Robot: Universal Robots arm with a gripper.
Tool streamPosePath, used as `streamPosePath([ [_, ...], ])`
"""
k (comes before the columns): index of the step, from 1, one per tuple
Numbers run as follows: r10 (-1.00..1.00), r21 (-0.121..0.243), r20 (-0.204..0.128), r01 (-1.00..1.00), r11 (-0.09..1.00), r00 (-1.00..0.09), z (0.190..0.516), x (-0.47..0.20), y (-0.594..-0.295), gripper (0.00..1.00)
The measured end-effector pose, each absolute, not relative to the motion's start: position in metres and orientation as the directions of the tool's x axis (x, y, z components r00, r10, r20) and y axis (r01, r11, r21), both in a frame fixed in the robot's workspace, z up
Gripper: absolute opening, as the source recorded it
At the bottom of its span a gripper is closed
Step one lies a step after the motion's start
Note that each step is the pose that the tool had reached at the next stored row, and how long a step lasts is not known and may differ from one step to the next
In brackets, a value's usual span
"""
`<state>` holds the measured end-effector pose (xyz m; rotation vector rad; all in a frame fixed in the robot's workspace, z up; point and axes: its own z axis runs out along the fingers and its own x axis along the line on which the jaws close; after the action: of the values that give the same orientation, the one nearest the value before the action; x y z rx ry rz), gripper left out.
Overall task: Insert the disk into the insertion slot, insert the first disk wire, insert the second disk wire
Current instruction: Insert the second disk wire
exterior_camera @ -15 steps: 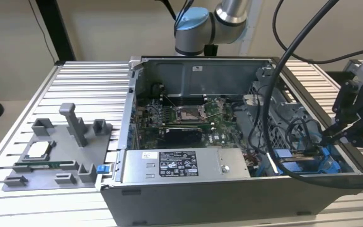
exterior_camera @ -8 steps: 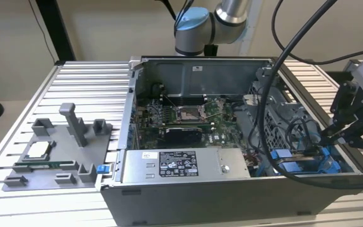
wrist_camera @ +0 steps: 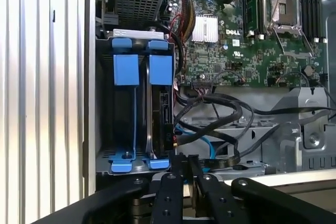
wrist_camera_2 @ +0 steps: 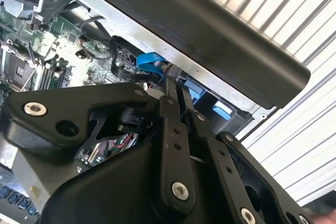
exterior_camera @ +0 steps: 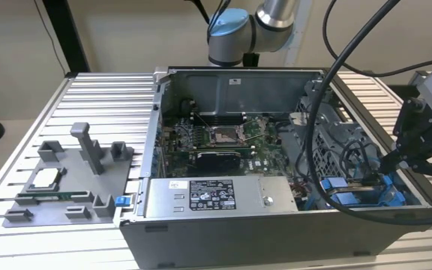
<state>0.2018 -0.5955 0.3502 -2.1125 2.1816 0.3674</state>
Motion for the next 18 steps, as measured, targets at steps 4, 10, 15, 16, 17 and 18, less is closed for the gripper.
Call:
streamPosePath([
  [4,-0.973,0.114,-0.225,-0.993,0.019,-0.044,0.350,0.202,-0.596,0.00],
  [10,-0.971,0.115,-0.236,-0.993,0.018,-0.045,0.361,0.198,-0.598,0.00],
  [15,-0.966,0.115,-0.253,-0.993,0.016,-0.044,0.372,0.179,-0.598,0.00],
  [16,-0.966,0.115,-0.256,-0.993,0.015,-0.045,0.373,0.175,-0.598,0.00],
  [17,-0.965,0.115,-0.257,-0.993,0.015,-0.044,0.374,0.170,-0.598,0.00],
  [18,-0.965,0.115,-0.257,-0.993,0.015,-0.044,0.374,0.166,-0.598,0.00],
])
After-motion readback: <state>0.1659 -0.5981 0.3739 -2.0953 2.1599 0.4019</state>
